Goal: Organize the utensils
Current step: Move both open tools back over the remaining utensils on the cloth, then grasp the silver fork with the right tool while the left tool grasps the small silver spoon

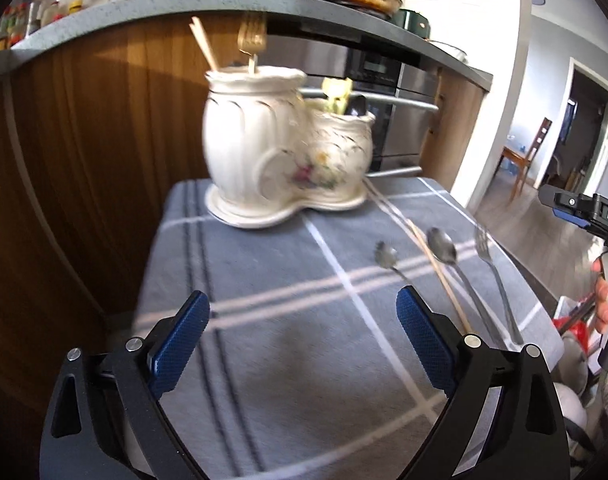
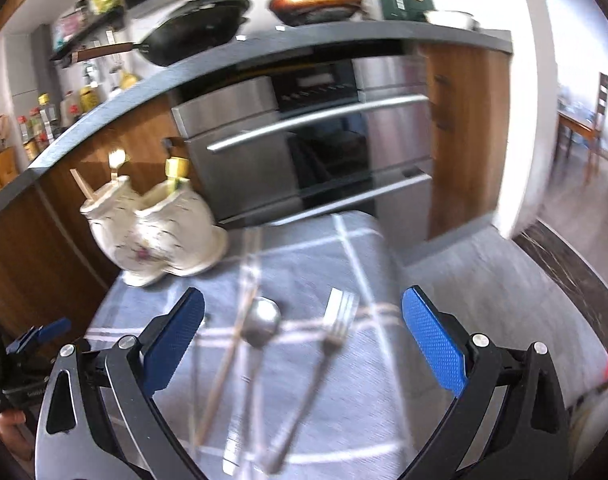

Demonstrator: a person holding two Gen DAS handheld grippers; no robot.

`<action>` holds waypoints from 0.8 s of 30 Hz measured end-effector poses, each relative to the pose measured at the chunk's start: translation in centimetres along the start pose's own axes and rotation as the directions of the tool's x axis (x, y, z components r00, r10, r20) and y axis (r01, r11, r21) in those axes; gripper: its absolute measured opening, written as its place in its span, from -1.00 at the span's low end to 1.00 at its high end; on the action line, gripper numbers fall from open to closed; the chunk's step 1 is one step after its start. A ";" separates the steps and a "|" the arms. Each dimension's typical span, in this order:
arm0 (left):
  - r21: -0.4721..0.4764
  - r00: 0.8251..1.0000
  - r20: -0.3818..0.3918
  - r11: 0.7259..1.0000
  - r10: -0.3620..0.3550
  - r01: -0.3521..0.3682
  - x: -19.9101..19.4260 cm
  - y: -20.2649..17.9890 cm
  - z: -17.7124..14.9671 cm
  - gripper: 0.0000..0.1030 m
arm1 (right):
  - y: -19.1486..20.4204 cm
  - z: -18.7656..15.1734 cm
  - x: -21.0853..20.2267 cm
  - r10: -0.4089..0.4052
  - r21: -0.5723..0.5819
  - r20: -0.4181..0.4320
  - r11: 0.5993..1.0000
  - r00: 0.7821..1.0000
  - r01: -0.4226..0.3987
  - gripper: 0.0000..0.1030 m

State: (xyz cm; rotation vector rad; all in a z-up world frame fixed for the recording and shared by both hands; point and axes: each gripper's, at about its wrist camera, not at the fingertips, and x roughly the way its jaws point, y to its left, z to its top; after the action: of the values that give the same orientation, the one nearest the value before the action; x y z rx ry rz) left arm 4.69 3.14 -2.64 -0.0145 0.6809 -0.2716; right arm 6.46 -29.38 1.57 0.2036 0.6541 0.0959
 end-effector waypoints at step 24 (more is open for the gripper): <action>0.060 0.998 -0.065 0.998 -0.013 0.017 3.5 -2.1 -2.2 0.83 | -2.3 -1.8 8.7 -0.004 -0.067 -0.168 0.998 0.986 -0.007 -0.34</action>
State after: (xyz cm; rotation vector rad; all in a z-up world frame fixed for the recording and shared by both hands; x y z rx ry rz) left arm 5.41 0.41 -6.33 0.0473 0.7368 -0.3081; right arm 12.27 -29.96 -5.51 0.1320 0.8178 0.1377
